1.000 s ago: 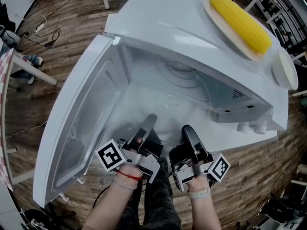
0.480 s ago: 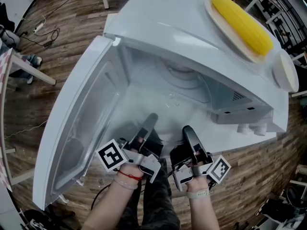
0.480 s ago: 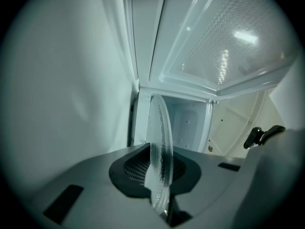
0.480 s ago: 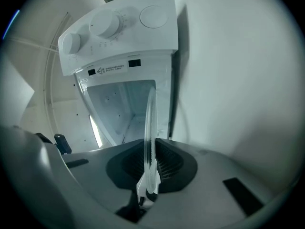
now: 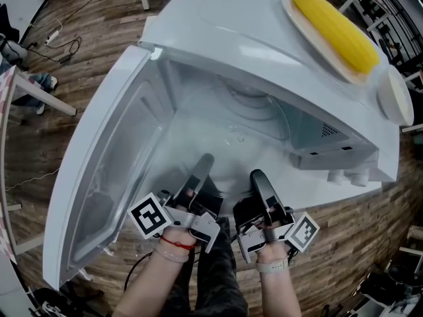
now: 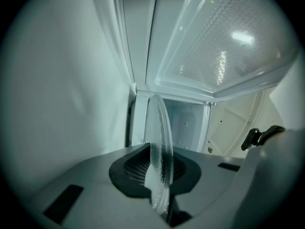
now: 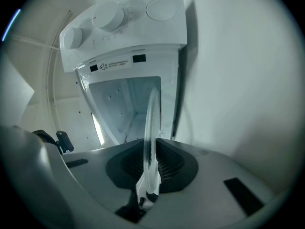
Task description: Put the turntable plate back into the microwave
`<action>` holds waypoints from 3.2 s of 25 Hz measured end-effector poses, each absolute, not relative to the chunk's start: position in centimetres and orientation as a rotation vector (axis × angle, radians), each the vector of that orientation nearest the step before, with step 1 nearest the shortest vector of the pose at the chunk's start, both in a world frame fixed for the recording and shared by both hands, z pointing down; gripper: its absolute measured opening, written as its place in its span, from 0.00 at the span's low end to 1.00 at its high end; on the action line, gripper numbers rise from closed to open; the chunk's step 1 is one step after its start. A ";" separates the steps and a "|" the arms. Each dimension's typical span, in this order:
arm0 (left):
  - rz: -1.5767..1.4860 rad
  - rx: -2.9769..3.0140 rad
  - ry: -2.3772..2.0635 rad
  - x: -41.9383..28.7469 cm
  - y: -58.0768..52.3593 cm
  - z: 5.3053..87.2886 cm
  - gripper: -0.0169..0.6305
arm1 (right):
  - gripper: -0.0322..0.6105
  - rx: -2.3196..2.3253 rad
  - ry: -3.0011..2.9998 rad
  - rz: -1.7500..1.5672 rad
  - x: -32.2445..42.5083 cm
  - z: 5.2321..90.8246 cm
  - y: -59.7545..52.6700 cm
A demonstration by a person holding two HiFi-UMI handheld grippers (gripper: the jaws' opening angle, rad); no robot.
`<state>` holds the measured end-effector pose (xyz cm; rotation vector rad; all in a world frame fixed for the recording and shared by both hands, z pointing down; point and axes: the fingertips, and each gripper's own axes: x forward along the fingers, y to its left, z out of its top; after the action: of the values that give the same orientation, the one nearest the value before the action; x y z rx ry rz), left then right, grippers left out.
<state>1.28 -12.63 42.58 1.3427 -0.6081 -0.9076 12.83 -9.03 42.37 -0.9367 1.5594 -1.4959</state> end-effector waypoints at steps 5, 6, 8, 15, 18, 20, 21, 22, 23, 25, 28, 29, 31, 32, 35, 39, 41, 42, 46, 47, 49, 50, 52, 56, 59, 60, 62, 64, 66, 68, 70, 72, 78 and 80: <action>-0.896 1.352 -0.606 1.8 -13.4 42.5 0.09 | 0.12 -0.946 1.549 -1.487 13.4 42.4 -9.6; -0.898 1.352 -0.605 1.8 -13.5 42.5 0.09 | 0.12 -0.948 1.551 -1.484 13.5 42.4 -9.8; -0.905 1.351 -0.604 1.9 -13.9 42.6 0.09 | 0.12 -0.950 1.554 -1.478 13.6 42.4 -10.2; -0.909 1.344 -0.606 2.0 -14.9 42.8 0.09 | 0.13 -0.944 1.532 -1.468 13.7 42.6 -11.1; -0.916 1.338 -0.598 2.1 -15.2 42.8 0.09 | 0.13 -0.949 1.525 -1.461 13.9 42.6 -11.4; -0.924 1.341 -0.592 2.1 -15.3 42.8 0.09 | 0.13 -0.947 1.521 -1.460 13.9 42.5 -11.6; -0.933 1.348 -0.590 2.1 -15.4 42.6 0.09 | 0.13 -0.942 1.516 -1.460 13.8 42.5 -11.6; -0.940 1.359 -0.590 2.0 -15.5 42.5 0.09 | 0.13 -0.936 1.507 -1.461 13.8 42.5 -11.7; -0.943 1.370 -0.592 2.0 -15.5 42.4 0.09 | 0.13 -0.932 1.499 -1.463 13.7 42.5 -11.7; -0.931 1.388 -0.592 2.0 -15.4 42.3 0.09 | 0.13 -0.934 1.488 -1.464 13.8 42.6 -11.7; -0.893 1.418 -0.585 2.2 -15.0 42.2 0.09 | 0.13 -0.942 1.480 -1.464 13.8 42.6 -11.9; -0.882 1.425 -0.584 2.2 -14.8 42.2 0.09 | 0.13 -0.945 1.480 -1.462 13.9 42.6 -12.0; -0.876 1.425 -0.581 2.3 -14.6 42.2 0.09 | 0.13 -0.954 1.478 -1.457 14.0 42.6 -12.2; -0.877 1.421 -0.579 2.3 -14.6 42.2 0.09 | 0.13 -0.957 1.478 -1.455 14.1 42.6 -12.3; -0.867 1.417 -0.577 2.3 -14.6 42.3 0.09 | 0.13 -0.965 1.475 -1.451 14.1 42.6 -12.5; -0.844 1.429 -0.577 2.5 -14.5 42.2 0.09 | 0.13 -0.982 1.472 -1.441 14.2 42.7 -12.9; -0.826 1.433 -0.581 2.6 -14.4 42.4 0.09 | 0.13 -1.005 1.468 -1.442 14.3 42.9 -13.1; -0.818 1.430 -0.580 2.8 -14.4 42.6 0.09 | 0.12 -1.018 1.463 -1.447 14.3 43.2 -13.2; -0.808 1.425 -0.564 3.4 -13.8 42.8 0.09 | 0.12 -1.031 1.461 -1.446 14.5 43.5 -13.3; -0.808 1.423 -0.562 3.4 -13.8 42.9 0.09 | 0.12 -1.032 1.464 -1.443 14.5 43.5 -13.4; -0.808 1.415 -0.556 3.4 -14.0 43.0 0.09 | 0.12 -1.034 1.465 -1.439 14.5 43.5 -13.5; -0.808 1.412 -0.553 3.4 -14.1 43.0 0.09 | 0.12 -1.035 1.465 -1.438 14.5 43.5 -13.7; -0.809 1.405 -0.549 3.4 -14.4 43.0 0.09 | 0.12 -1.039 1.466 -1.436 14.5 43.5 -13.9; -0.823 1.378 -0.543 3.5 -15.0 42.9 0.09 | 0.12 -1.030 1.465 -1.422 14.6 43.3 -14.3; -0.838 1.354 -0.541 3.6 -15.1 43.0 0.09 | 0.14 -1.015 1.455 -1.405 14.7 43.0 -14.2; -0.841 1.350 -0.543 3.6 -15.2 43.0 0.09 | 0.14 -1.016 1.460 -1.403 14.7 42.9 -14.0; -0.845 1.344 -0.547 3.5 -15.3 43.1 0.09 | 0.14 -1.020 1.479 -1.406 14.7 42.9 -13.5; -0.846 1.342 -0.552 3.5 -15.7 43.1 0.09 | 0.14 -1.027 1.503 -1.413 14.4 42.8 -13.0; -0.848 1.342 -0.555 3.6 -16.0 43.1 0.09 | 0.14 -1.030 1.527 -1.430 14.0 42.9 -12.6; -0.851 1.343 -0.557 3.6 -16.2 43.1 0.09 | 0.14 -1.028 1.544 -1.444 13.7 43.0 -12.4; -0.853 1.343 -0.560 3.8 -16.3 43.1 0.09 | 0.14 -1.018 1.547 -1.455 13.4 43.0 -12.3; -0.855 1.342 -0.564 3.9 -16.4 43.1 0.09 | 0.14 -1.011 1.543 -1.466 13.2 43.1 -12.4; -0.840 1.389 -0.557 4.2 -16.6 42.9 0.09 | 0.13 -1.021 1.505 -1.467 13.3 43.3 -12.8; -0.828 1.405 -0.547 4.4 -16.5 42.9 0.09 | 0.13 -1.026 1.491 -1.462 13.6 43.3 -12.9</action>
<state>4.36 -16.50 42.87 1.4045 -0.5474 -0.8276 13.62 -12.90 43.30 -1.0256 1.4907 -1.4618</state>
